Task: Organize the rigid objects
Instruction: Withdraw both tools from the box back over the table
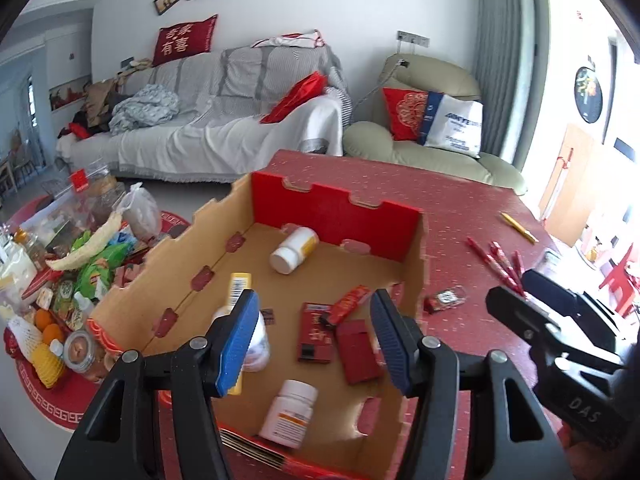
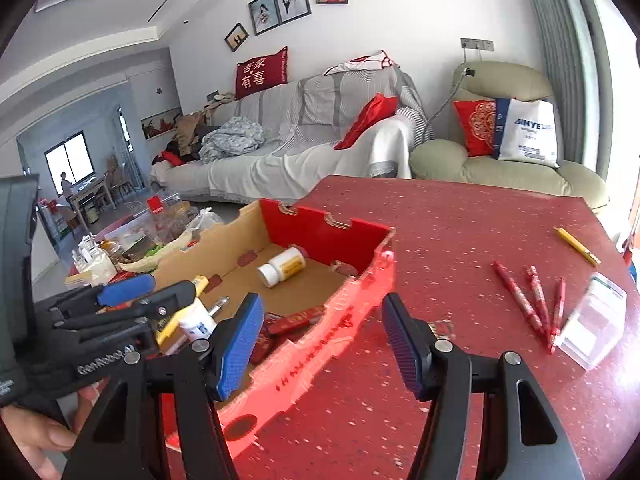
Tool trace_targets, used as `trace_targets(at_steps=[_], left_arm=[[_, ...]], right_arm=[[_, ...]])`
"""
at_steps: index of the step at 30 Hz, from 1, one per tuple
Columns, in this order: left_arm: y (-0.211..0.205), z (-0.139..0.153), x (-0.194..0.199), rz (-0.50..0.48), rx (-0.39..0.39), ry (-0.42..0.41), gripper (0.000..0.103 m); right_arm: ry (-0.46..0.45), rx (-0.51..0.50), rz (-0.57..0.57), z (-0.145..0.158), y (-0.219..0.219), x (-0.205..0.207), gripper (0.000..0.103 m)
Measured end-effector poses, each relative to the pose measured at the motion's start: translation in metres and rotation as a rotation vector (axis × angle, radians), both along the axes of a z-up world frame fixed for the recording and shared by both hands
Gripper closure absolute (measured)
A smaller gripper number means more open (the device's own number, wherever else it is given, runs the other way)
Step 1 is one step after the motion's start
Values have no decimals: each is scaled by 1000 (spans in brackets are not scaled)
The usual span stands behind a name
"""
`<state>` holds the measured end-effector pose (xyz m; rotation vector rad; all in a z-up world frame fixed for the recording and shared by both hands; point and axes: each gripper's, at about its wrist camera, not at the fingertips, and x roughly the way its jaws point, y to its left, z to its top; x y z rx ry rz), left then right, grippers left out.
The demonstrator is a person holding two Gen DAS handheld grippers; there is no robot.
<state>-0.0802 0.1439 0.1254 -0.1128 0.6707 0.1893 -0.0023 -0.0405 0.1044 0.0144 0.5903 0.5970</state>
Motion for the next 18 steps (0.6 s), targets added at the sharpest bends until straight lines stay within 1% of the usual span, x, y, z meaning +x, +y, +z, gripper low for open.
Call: trace_targets(at_steps=[2, 4, 6, 7, 9, 11, 13, 14, 16, 18], left_arm=[[-29, 4, -5, -54, 7, -27, 41], [-61, 6, -9, -124, 10, -54, 41], [-88, 1, -6, -195, 7, -59, 41], [-99, -4, -2, -220, 9, -44, 41], [-118, -19, 12, -247, 38, 12, 41], [-129, -38, 30, -279, 23, 70, 41], [-135, -56, 51, -281, 20, 127, 41], [-137, -63, 61, -271, 33, 145, 41], [-140, -74, 80, -273, 60, 177, 41], [-144, -85, 96, -286, 84, 206, 41]], right_arm=[[16, -17, -42, -11, -28, 3, 40], [63, -18, -82, -23, -57, 11, 40], [102, -22, -120, -35, -85, 20, 40], [118, -28, -133, -40, -97, 24, 40], [138, -42, -150, -47, -117, 31, 40], [142, -49, -169, -49, -134, 37, 40], [137, -39, -199, -51, -151, 40, 40], [131, -32, -230, -51, -161, 42, 40], [153, 8, -308, -54, -182, 49, 40], [208, 81, -372, -58, -202, 59, 40]])
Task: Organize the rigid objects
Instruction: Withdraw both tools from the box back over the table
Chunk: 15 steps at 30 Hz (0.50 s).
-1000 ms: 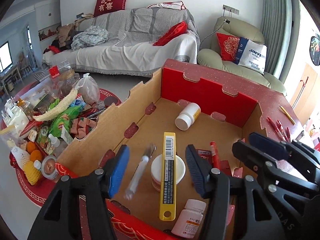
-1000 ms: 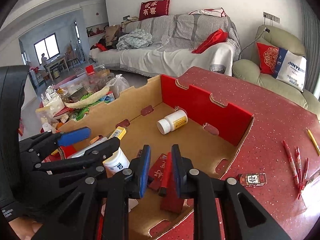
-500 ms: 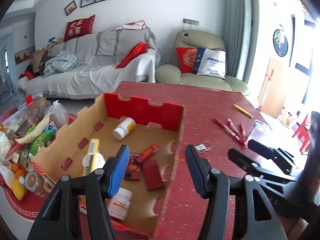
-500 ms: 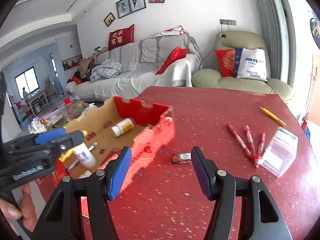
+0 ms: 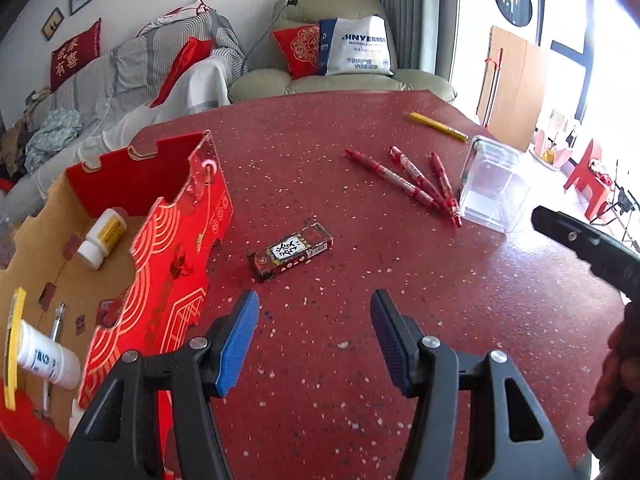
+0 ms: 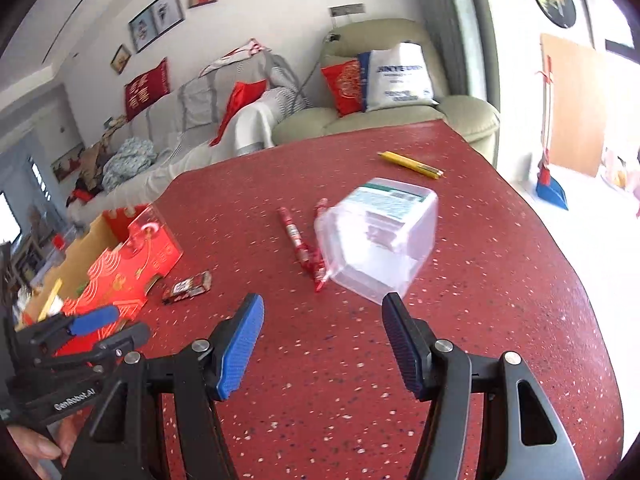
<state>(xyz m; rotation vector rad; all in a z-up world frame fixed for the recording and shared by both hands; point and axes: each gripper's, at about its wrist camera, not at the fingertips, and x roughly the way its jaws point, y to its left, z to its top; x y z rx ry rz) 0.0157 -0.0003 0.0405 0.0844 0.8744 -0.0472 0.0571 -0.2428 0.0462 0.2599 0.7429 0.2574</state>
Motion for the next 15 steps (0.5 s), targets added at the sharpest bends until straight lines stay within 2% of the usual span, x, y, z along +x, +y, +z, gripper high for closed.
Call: trace_targets(at_steps=[4, 7, 12, 15], left_arm=[[-4, -14, 29, -6, 43, 32, 41], [-1, -23, 49, 6, 33, 59, 41], [-1, -31, 61, 10, 60, 67, 41], [-3, -32, 62, -7, 68, 53, 39]], right_arm=[[19, 42, -103, 4, -24, 17, 40], [20, 31, -161, 12, -26, 31, 40], [34, 20, -248, 10, -5, 42, 40], [6, -18, -297, 9, 13, 39, 37]])
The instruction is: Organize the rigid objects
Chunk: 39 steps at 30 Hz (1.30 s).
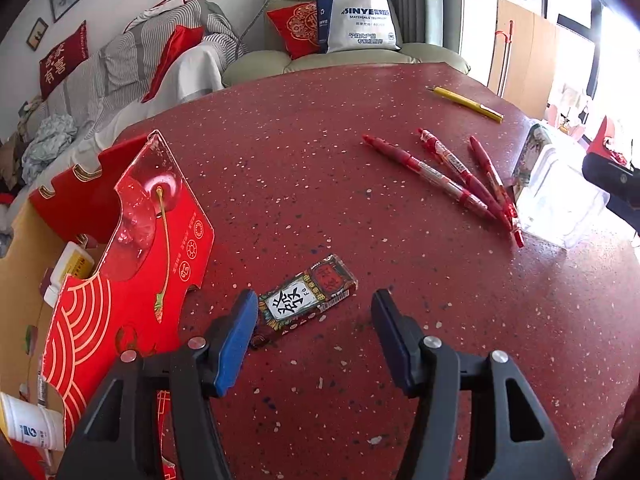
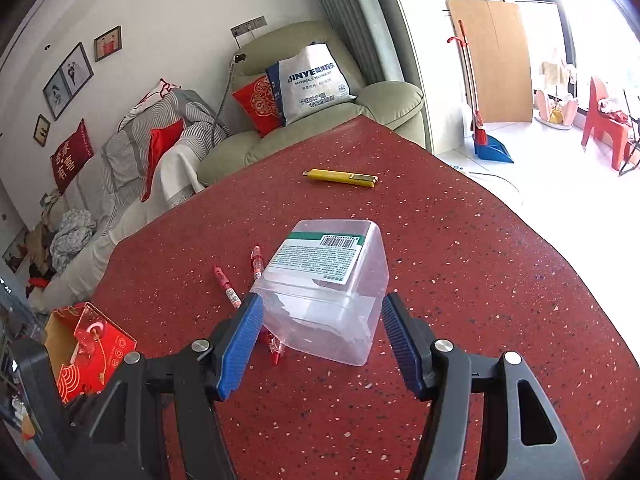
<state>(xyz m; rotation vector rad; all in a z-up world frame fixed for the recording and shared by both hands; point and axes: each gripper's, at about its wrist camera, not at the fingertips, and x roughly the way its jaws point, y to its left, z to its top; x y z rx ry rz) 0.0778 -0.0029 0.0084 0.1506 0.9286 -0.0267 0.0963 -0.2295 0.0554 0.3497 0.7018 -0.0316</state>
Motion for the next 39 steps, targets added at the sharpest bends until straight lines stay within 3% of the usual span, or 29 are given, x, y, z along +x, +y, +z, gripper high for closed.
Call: trace_targets(at_steps=[2, 11, 15, 16, 17, 19, 21, 25, 31, 39], left_arm=[[-1, -2, 0, -6, 25, -10, 38], [3, -2, 2, -40, 12, -28, 35], [7, -2, 4, -62, -38, -13, 34], [9, -2, 5, -64, -61, -6, 35], [12, -3, 5, -61, -85, 0, 35], [18, -3, 5, -57, -136, 9, 37], [16, -3, 5, -60, -123, 9, 38], [11, -1, 1, -57, -122, 5, 49], [0, 1, -13, -27, -132, -12, 77], [-14, 1, -41, 14, -107, -12, 77]], right_arm=[[-17, -47, -45, 1, 10, 1, 17], [18, -125, -135, -9, 36, 29, 17], [57, -153, -132, -21, 36, 47, 17], [64, -148, -117, -24, 33, 48, 17], [60, -140, -101, -26, 30, 49, 27], [55, -116, -72, -27, 21, 48, 29], [53, -117, -36, -28, 13, 48, 29], [58, -145, 57, -29, 1, 45, 29], [49, -134, 143, -29, -25, 19, 29], [35, -178, 317, -30, -3, -31, 29]])
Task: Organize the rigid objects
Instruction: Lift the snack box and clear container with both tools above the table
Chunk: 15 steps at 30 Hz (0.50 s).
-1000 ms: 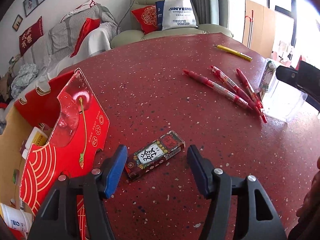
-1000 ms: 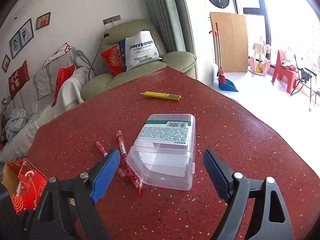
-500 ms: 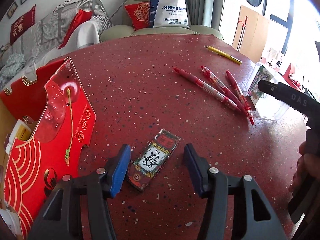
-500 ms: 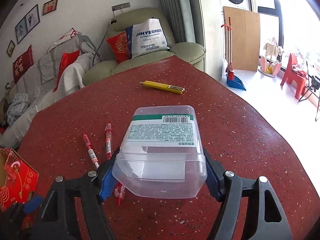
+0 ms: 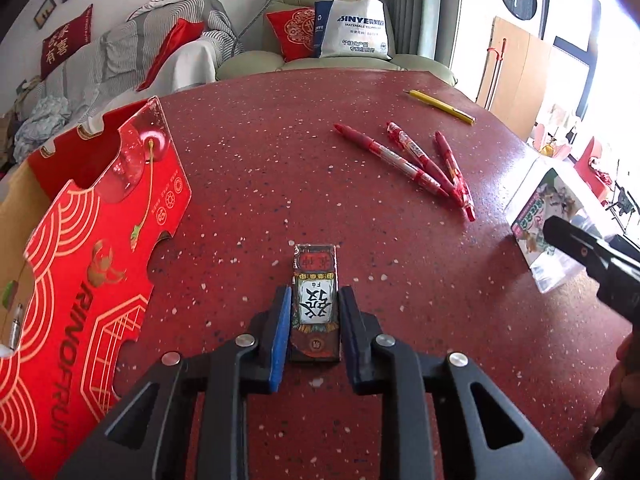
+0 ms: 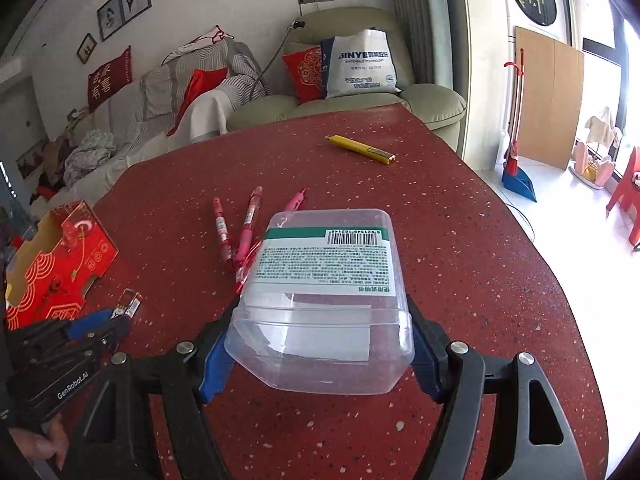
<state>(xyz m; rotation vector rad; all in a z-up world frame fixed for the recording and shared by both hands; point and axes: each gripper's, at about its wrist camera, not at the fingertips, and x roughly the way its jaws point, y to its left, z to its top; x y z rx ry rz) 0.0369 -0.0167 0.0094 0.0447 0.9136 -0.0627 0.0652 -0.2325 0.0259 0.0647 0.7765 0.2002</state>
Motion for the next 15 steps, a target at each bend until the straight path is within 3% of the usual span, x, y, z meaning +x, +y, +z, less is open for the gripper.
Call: trace_targets(at_steps=[8, 15], left_arm=[[19, 2, -38, 87, -40, 3, 77], [17, 0, -42, 92, -20, 3, 77]], right_arm=[[-3, -64, 120, -3, 38, -34, 30], [48, -73, 108, -10, 42, -28, 30]])
